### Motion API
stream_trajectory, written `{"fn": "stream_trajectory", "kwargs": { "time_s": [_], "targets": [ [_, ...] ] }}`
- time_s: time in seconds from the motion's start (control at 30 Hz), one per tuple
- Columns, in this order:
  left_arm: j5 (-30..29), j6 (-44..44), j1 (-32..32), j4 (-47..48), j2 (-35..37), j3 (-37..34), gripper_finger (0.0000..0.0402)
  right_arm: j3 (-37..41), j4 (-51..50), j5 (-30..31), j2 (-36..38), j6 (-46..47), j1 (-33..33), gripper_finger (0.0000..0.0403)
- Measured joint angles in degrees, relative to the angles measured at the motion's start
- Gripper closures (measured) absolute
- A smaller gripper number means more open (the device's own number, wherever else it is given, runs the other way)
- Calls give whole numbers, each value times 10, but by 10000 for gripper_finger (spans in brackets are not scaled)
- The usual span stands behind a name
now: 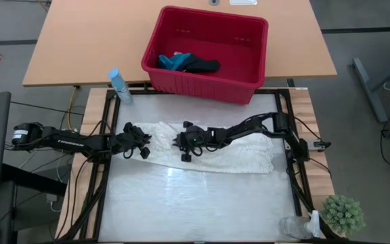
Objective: Fold Laundry from Bin
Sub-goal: Fold the white shirt
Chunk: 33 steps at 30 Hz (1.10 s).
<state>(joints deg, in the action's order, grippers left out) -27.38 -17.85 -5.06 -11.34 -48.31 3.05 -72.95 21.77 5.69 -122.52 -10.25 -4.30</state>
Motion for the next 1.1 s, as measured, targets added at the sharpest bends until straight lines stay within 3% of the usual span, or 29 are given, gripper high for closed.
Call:
{"fn": "stream_trajectory", "kwargs": {
  "time_s": [0.1, 0.17, 0.53, 0.77, 1.1],
  "targets": [
    [0, 0, 0, -2, 0, 0, 401, -2, 4, 24, 0, -3, 3, 371],
    [2, 0, 0, -1, 0, 2, 401, -10, 3, 31, 0, -3, 6, 386],
    [45, 0, 0, 28, 0, 37, 401, -11, -26, 111, 25, 23, 22, 386],
    [48, -8, 0, 26, 6, 37, 402, 20, -28, 116, 68, 32, 25, 386],
    [107, -19, 0, 30, 61, 37, 401, 90, 36, 113, 79, 74, 19, 386]
  ]
}}
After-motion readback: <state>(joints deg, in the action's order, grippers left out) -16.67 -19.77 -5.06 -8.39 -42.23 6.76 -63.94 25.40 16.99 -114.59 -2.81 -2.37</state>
